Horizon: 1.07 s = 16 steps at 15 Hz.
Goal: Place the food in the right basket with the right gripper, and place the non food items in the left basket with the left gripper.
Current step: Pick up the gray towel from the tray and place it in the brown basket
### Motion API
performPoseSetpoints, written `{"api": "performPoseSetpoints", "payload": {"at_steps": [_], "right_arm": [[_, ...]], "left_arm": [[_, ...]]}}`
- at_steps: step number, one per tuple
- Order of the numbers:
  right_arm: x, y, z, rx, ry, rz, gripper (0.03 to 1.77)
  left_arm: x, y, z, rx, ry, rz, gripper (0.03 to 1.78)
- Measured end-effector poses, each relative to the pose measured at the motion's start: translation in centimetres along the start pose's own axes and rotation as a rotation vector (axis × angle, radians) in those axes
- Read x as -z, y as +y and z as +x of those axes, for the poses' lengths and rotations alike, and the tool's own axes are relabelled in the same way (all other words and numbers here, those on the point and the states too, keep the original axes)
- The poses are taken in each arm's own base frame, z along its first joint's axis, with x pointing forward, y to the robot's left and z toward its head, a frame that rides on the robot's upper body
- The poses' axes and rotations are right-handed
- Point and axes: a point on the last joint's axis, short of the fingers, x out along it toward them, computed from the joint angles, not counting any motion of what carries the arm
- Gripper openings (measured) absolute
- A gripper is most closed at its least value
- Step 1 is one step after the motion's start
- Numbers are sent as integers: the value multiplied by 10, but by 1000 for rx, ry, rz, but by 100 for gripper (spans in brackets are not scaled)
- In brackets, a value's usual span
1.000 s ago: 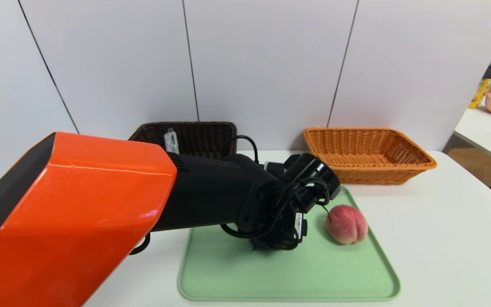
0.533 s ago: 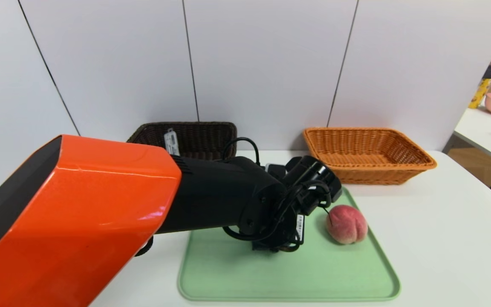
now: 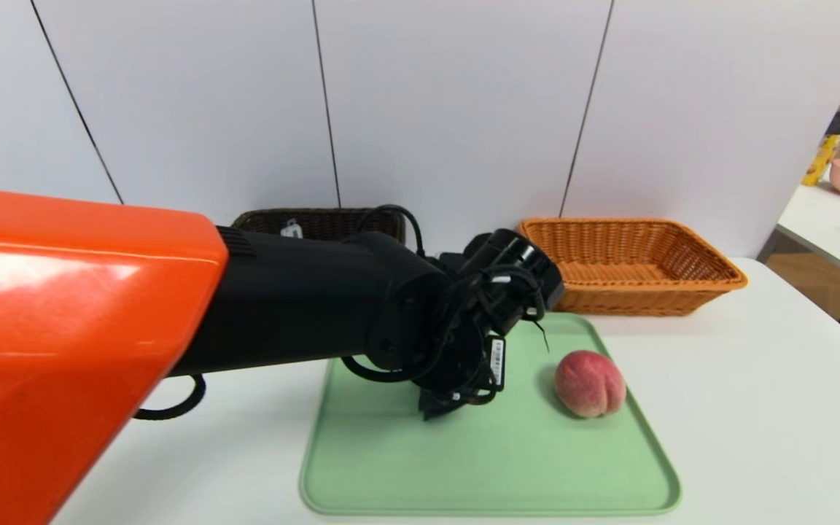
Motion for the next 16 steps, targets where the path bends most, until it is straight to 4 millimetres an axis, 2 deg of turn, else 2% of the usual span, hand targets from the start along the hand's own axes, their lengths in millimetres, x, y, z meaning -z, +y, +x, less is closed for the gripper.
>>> {"api": "performPoseSetpoints", "payload": {"at_steps": [4, 11, 16], "right_arm": [[0, 0, 0, 0, 1, 0, 170], [0, 0, 0, 0, 0, 0, 170], [0, 0, 0, 0, 0, 0, 170]], "left_arm": [[-28, 31, -16, -20, -62, -29, 26], [-93, 112, -31, -136, -226, 14, 26], [-140, 147, -31, -179, -442, -33, 26]]}}
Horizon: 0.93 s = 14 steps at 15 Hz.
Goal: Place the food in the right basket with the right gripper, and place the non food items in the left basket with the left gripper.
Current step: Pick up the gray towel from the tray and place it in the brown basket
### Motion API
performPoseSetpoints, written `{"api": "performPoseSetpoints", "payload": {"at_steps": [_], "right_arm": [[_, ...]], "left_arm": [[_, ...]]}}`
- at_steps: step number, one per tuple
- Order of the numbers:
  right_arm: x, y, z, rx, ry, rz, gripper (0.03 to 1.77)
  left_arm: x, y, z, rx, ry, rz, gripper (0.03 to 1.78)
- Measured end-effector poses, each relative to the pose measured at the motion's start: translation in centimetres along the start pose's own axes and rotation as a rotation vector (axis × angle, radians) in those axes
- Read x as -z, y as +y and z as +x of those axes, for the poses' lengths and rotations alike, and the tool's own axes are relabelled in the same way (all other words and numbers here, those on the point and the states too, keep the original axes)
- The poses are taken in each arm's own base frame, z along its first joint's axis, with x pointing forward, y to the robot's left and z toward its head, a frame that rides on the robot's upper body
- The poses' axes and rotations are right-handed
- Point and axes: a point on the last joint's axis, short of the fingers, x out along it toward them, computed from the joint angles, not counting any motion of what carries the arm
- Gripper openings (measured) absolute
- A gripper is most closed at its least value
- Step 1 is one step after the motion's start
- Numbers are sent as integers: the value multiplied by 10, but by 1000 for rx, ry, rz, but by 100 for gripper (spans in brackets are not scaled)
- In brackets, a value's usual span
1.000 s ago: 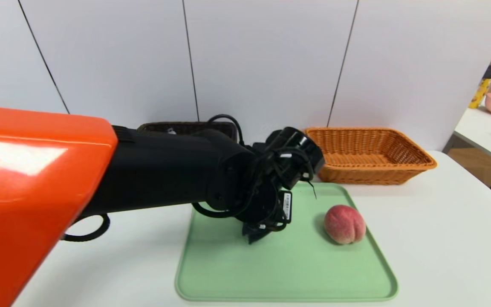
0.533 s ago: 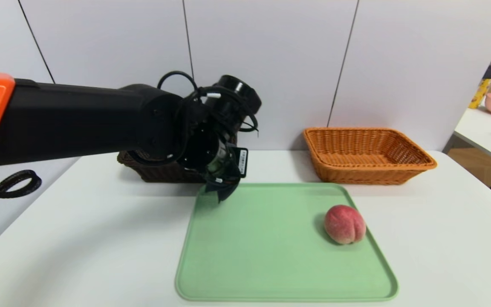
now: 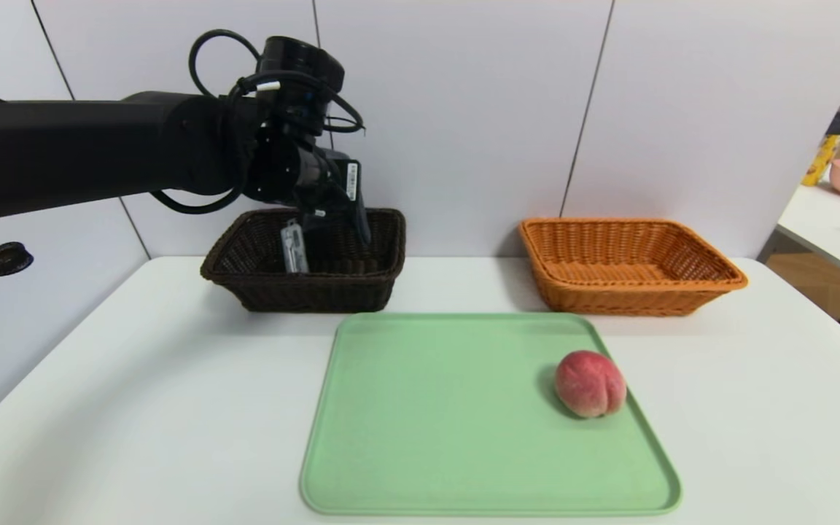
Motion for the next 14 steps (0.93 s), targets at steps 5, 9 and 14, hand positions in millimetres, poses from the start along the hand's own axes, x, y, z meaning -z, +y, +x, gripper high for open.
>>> {"api": "performPoseSetpoints", "payload": {"at_steps": [5, 9, 14], "right_arm": [[0, 0, 0, 0, 0, 0, 170], [0, 0, 0, -1, 0, 0, 170], [0, 0, 0, 0, 0, 0, 170]], "left_arm": [[7, 13, 42, -49, -37, -41, 26], [31, 17, 71, -74, 61, -13, 26], [50, 18, 88, -31, 171, 13, 26]]}}
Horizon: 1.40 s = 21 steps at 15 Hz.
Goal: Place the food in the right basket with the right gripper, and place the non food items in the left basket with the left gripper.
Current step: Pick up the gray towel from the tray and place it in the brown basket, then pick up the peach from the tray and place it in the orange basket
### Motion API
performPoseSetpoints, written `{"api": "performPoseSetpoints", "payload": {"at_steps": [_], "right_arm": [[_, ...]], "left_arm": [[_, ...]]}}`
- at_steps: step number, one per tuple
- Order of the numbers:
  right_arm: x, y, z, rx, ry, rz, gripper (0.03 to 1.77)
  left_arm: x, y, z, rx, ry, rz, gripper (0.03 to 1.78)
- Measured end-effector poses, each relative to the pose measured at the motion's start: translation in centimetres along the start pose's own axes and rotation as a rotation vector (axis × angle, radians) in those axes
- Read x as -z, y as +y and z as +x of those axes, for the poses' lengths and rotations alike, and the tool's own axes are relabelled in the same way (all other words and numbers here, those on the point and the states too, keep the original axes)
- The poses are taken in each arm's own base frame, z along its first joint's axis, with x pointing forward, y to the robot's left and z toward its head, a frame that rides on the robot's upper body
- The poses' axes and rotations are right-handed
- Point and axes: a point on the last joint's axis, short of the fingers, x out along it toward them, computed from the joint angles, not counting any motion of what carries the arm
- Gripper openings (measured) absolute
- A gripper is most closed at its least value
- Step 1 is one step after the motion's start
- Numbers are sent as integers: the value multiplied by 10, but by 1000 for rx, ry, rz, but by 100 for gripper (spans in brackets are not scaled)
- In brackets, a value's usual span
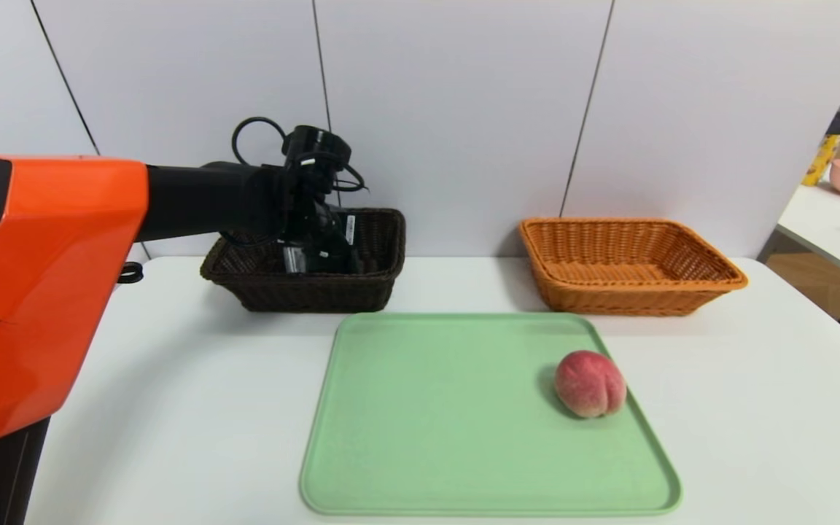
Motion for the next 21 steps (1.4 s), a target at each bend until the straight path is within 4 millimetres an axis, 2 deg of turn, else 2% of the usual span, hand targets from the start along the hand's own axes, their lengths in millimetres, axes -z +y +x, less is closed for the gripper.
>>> {"api": "performPoseSetpoints", "payload": {"at_steps": [5, 6, 9, 13, 16, 21], "right_arm": [[0, 0, 0, 0, 0, 0, 170], [0, 0, 0, 0, 0, 0, 170], [0, 0, 0, 0, 0, 0, 170], [0, 0, 0, 0, 0, 0, 170], [0, 0, 0, 0, 0, 0, 170], [0, 0, 0, 0, 0, 0, 170]], "left_arm": [[12, -3, 16, 42, 50, 14, 26], [14, -4, 18, 56, 58, 13, 32], [16, -5, 21, 62, 66, 14, 77], [13, -4, 17, 63, 56, 13, 115], [0, 2, -7, 69, 29, 7, 132], [-13, 26, -78, 67, 17, 6, 150]]}}
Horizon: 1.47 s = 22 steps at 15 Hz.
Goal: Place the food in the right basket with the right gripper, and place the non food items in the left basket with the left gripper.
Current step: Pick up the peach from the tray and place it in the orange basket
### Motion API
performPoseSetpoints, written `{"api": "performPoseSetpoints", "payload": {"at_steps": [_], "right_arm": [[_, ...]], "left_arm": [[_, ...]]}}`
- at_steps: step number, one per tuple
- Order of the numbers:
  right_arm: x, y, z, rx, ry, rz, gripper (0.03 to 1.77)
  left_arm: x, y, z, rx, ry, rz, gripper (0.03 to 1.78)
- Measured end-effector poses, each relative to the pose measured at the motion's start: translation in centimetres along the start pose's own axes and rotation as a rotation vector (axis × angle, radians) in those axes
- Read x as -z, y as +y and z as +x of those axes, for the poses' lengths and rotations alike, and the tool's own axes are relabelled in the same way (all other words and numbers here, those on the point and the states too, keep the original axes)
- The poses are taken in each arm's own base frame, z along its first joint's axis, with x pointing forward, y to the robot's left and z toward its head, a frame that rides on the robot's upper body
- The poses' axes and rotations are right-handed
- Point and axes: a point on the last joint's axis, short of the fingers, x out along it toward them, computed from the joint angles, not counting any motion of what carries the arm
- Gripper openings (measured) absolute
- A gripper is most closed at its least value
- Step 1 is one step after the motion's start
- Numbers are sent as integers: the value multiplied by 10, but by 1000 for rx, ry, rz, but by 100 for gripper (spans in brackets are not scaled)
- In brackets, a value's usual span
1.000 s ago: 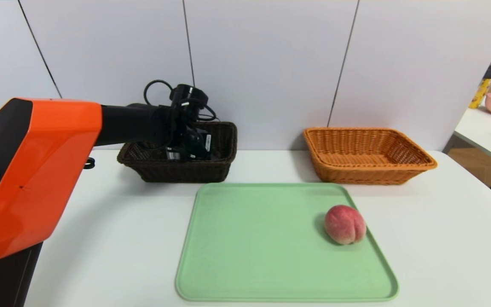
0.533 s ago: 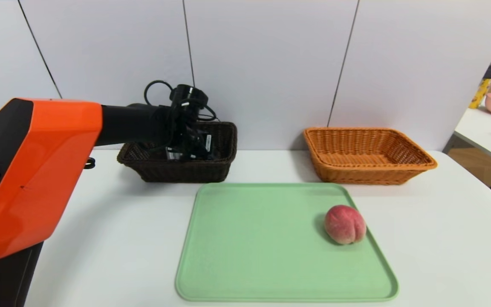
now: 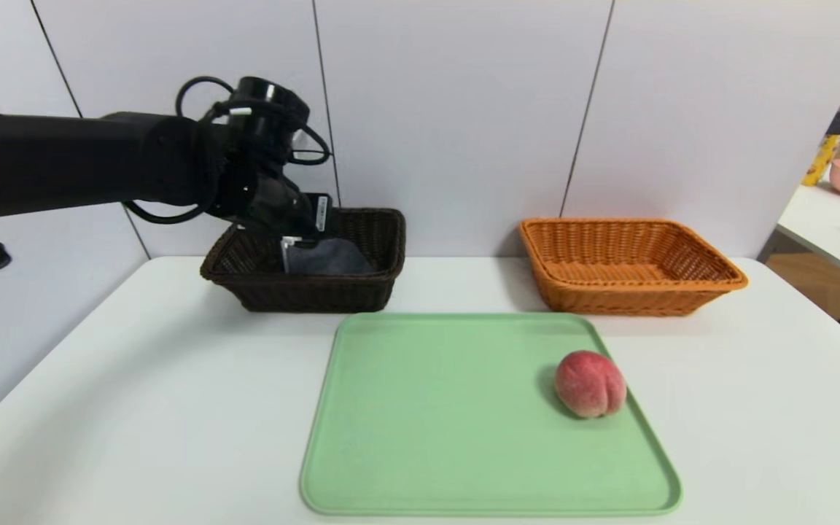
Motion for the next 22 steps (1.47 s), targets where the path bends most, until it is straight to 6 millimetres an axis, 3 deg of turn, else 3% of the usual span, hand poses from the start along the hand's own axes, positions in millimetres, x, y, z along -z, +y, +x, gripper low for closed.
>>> {"api": "performPoseSetpoints", "payload": {"at_steps": [6, 11, 18, 22], "right_arm": [[0, 0, 0, 0, 0, 0, 170], [0, 0, 0, 0, 0, 0, 170], [0, 0, 0, 0, 0, 0, 170], [0, 0, 0, 0, 0, 0, 170]], "left_arm": [[20, 35, -90, -20, -29, -20, 161], [54, 69, -152, -55, -110, -61, 166], [142, 112, -243, -147, -247, -13, 168], [207, 121, -272, -128, -326, 92, 169]]}}
